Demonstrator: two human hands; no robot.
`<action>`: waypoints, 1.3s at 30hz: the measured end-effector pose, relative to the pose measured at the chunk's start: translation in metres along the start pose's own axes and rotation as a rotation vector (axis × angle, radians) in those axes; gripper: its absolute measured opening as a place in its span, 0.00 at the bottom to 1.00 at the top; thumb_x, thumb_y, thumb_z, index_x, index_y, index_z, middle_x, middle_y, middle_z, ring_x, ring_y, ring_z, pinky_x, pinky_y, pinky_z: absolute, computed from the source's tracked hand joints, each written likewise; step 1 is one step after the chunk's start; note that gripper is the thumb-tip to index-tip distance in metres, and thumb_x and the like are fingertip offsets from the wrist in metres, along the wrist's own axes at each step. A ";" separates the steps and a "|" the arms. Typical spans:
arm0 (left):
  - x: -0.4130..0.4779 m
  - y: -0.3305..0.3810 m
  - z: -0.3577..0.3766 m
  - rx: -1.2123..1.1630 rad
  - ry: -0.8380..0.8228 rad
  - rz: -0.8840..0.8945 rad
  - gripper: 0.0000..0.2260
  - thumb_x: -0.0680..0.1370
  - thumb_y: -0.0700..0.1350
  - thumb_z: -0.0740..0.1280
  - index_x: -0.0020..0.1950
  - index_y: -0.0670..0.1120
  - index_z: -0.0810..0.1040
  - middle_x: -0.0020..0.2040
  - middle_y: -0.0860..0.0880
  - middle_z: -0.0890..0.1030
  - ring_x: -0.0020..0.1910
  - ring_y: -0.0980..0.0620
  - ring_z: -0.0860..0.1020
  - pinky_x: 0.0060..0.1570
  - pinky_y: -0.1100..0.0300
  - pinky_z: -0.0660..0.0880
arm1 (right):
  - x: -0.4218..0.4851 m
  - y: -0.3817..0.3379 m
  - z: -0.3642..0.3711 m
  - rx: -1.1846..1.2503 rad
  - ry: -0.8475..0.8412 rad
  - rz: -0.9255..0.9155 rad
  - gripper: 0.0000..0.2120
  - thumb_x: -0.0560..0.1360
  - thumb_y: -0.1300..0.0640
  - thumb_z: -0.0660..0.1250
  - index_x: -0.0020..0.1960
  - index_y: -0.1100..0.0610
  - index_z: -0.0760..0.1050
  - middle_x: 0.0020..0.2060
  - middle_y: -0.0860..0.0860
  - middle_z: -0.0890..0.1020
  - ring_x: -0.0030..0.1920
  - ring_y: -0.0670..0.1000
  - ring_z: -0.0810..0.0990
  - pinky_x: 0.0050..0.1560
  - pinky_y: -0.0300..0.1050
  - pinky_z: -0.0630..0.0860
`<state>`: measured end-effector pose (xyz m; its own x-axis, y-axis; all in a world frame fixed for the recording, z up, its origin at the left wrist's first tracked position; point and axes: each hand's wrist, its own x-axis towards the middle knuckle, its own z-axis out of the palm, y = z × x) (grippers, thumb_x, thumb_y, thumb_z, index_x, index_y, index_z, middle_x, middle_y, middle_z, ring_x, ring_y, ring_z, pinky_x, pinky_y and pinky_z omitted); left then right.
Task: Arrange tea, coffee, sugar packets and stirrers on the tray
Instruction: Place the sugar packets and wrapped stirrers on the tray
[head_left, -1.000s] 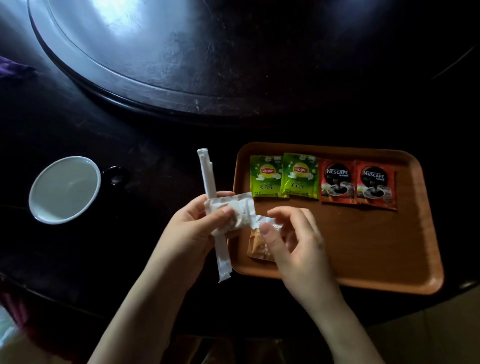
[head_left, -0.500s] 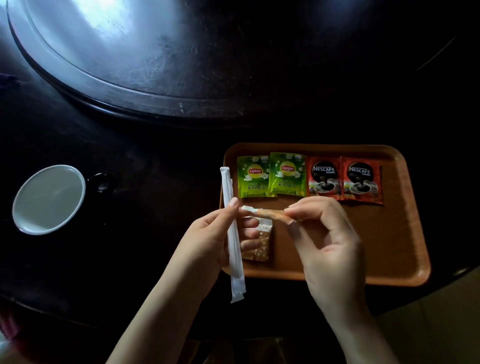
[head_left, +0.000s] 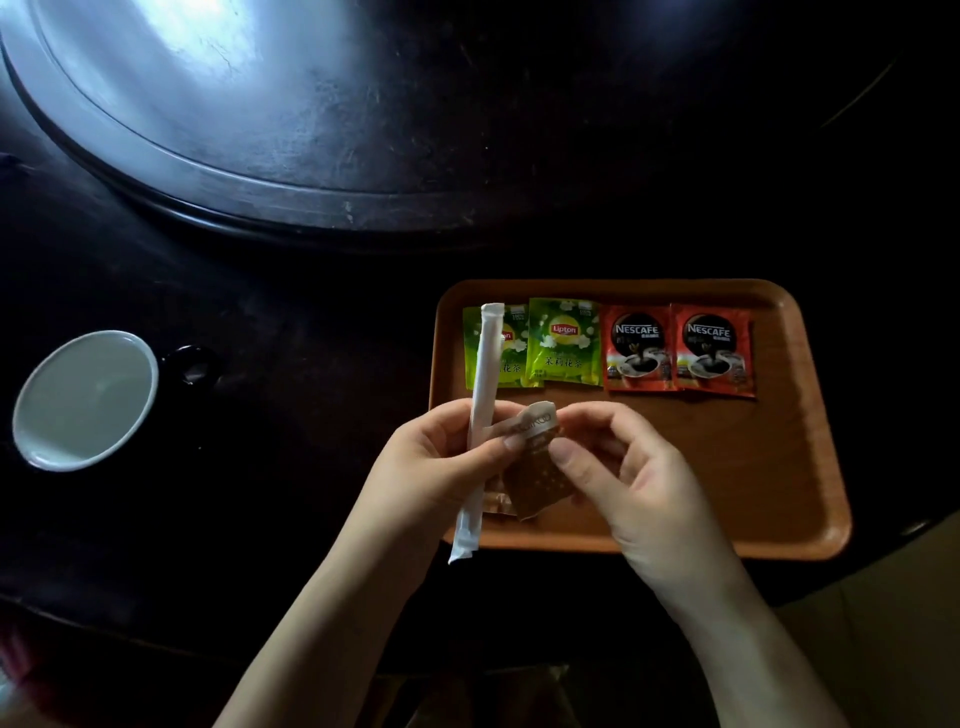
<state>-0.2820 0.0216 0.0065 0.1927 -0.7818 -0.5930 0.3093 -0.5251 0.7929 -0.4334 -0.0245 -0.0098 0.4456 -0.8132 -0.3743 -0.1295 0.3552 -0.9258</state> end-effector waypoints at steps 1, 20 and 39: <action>-0.001 0.001 0.001 -0.001 -0.005 0.011 0.13 0.63 0.45 0.71 0.47 0.45 0.82 0.37 0.50 0.84 0.35 0.57 0.82 0.32 0.67 0.76 | 0.001 -0.001 0.001 -0.012 -0.017 0.005 0.08 0.68 0.52 0.69 0.47 0.50 0.78 0.42 0.48 0.84 0.43 0.42 0.81 0.39 0.32 0.74; 0.008 -0.023 0.000 0.387 0.272 0.065 0.10 0.71 0.34 0.68 0.47 0.48 0.81 0.39 0.50 0.84 0.38 0.59 0.83 0.37 0.68 0.79 | 0.005 0.029 0.010 -0.312 0.409 0.087 0.10 0.70 0.61 0.69 0.41 0.48 0.70 0.36 0.50 0.78 0.36 0.51 0.80 0.32 0.44 0.79; 0.010 -0.025 0.006 0.365 0.276 0.089 0.12 0.70 0.36 0.70 0.41 0.55 0.80 0.41 0.49 0.85 0.42 0.53 0.84 0.48 0.52 0.81 | 0.002 0.030 -0.002 -0.521 0.425 0.011 0.10 0.72 0.59 0.68 0.53 0.57 0.75 0.36 0.47 0.77 0.37 0.44 0.76 0.32 0.30 0.70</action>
<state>-0.2934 0.0254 -0.0185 0.4600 -0.7365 -0.4960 -0.0582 -0.5824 0.8108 -0.4384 -0.0160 -0.0388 0.0676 -0.9595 -0.2736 -0.5904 0.1826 -0.7862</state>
